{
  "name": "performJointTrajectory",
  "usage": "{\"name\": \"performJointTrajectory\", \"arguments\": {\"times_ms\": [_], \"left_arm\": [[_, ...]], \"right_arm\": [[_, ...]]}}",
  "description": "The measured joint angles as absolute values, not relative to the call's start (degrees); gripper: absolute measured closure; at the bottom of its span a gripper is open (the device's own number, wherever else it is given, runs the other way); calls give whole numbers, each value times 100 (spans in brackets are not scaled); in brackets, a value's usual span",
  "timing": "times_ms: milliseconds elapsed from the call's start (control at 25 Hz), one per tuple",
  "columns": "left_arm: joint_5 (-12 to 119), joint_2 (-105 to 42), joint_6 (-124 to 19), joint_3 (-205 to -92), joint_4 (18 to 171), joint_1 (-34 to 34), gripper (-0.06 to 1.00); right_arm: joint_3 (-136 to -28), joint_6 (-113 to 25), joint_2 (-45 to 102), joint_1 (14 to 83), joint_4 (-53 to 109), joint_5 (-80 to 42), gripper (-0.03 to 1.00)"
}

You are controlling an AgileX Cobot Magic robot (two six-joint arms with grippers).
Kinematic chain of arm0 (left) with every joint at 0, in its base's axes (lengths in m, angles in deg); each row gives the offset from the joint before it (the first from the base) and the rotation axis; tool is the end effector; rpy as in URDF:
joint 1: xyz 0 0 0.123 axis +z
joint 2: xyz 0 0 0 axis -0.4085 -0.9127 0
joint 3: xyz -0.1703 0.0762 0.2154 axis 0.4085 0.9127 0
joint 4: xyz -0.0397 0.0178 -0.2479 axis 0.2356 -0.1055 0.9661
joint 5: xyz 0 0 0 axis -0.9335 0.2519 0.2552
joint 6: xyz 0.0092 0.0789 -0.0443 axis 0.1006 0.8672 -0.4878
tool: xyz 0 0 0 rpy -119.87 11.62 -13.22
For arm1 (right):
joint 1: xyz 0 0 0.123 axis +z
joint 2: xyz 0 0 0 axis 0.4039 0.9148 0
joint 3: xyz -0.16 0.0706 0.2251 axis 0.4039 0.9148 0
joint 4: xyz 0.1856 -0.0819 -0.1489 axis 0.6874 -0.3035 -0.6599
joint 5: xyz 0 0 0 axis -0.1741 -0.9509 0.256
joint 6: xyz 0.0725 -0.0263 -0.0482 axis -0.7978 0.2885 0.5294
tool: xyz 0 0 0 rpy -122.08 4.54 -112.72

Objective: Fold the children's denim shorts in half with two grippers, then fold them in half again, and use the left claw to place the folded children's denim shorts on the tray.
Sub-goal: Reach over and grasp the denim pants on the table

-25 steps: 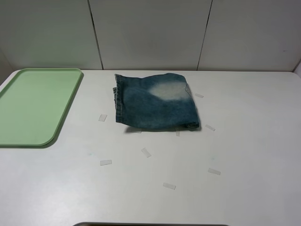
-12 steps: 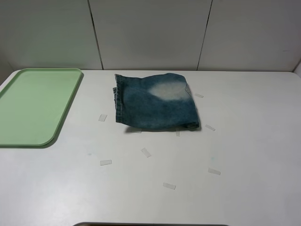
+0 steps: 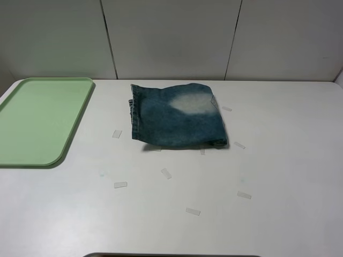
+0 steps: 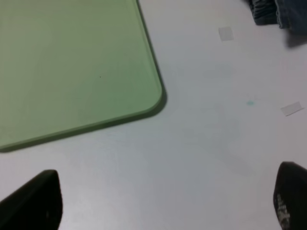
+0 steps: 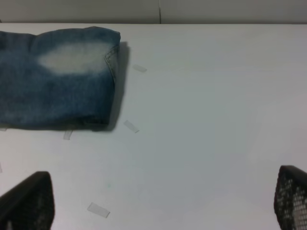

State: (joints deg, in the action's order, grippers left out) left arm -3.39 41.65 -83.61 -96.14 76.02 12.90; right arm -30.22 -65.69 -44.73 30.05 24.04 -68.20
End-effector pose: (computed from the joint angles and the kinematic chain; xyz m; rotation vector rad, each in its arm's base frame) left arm -0.0022 0.0079 0.2719 0.2460 2.0403 0.0186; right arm -0.0043 0.0051 0.2792 -0.1347 1.9980 0.1397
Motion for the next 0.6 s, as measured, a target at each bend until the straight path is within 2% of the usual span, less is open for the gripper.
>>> {"name": "performJointTrajectory", "arguments": {"times_ms": [600], "left_arm": [[-339, 4165, -8361, -9614, 7602, 1290, 7]], "right_arm": [[-3022, -6574, -4473, 3005, 2404, -6820, 27]]}}
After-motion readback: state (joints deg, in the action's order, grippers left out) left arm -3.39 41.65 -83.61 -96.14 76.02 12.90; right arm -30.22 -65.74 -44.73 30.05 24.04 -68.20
